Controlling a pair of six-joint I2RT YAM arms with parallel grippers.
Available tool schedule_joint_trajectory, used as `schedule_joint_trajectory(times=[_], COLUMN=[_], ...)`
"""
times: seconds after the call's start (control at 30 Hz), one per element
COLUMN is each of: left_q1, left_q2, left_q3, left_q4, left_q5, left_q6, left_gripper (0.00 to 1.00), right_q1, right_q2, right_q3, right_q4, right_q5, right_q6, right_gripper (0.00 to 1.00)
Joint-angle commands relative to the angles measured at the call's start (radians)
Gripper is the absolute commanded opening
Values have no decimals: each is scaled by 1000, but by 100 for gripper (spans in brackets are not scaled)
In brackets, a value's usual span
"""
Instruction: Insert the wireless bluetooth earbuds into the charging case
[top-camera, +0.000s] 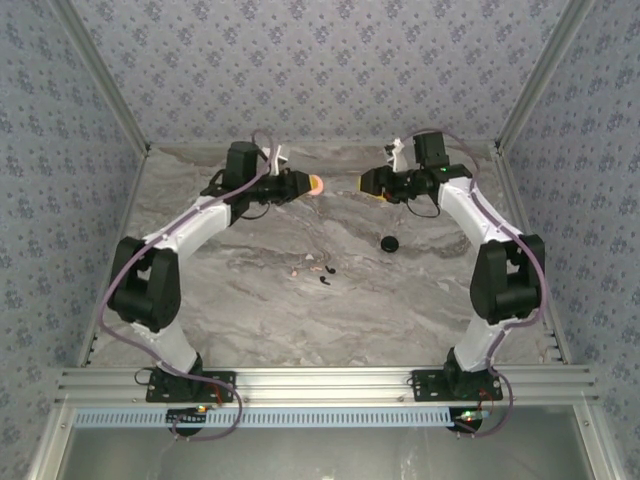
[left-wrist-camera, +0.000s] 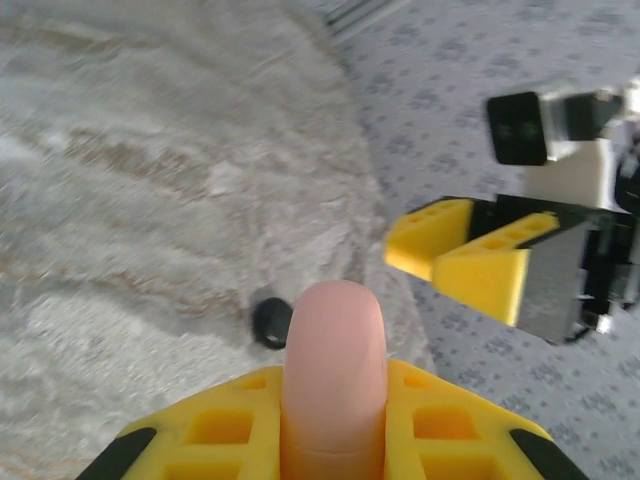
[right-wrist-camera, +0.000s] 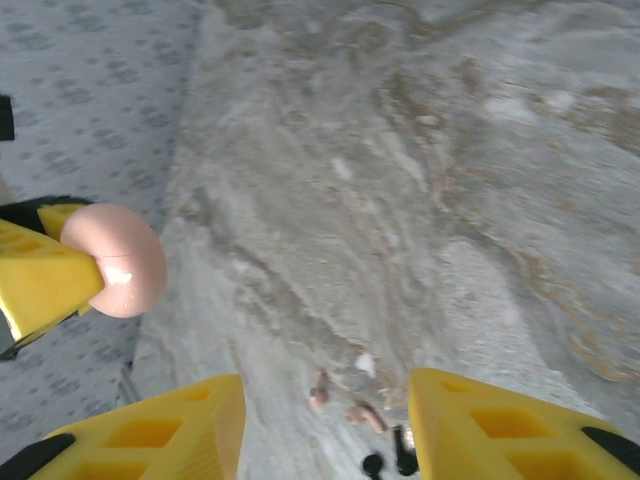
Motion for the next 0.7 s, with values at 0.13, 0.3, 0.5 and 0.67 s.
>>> schedule_joint_trajectory(times=[0.13,0.3,0.5,0.67], left_q1=[-2,-13,-35,-53], left_q2=[-112,-153,-177,-185], left_q3=[-22,-28,-22,-11], left_q4=[109,144,140,135], left_q5=[205,263,288,301], left_q6=[85,96,118,134], left_gripper=[17,17,17,17], right_q1=[42,79,102,112], right_q2=[-90,-122,-133,-120], right_q3=[17,41,62,83], right_q4=[49,83,114,113], right_q5=[-229,-308,-365,-374], right_q6=[-63,-72,-71,-66], right_gripper=[53,54,52,52])
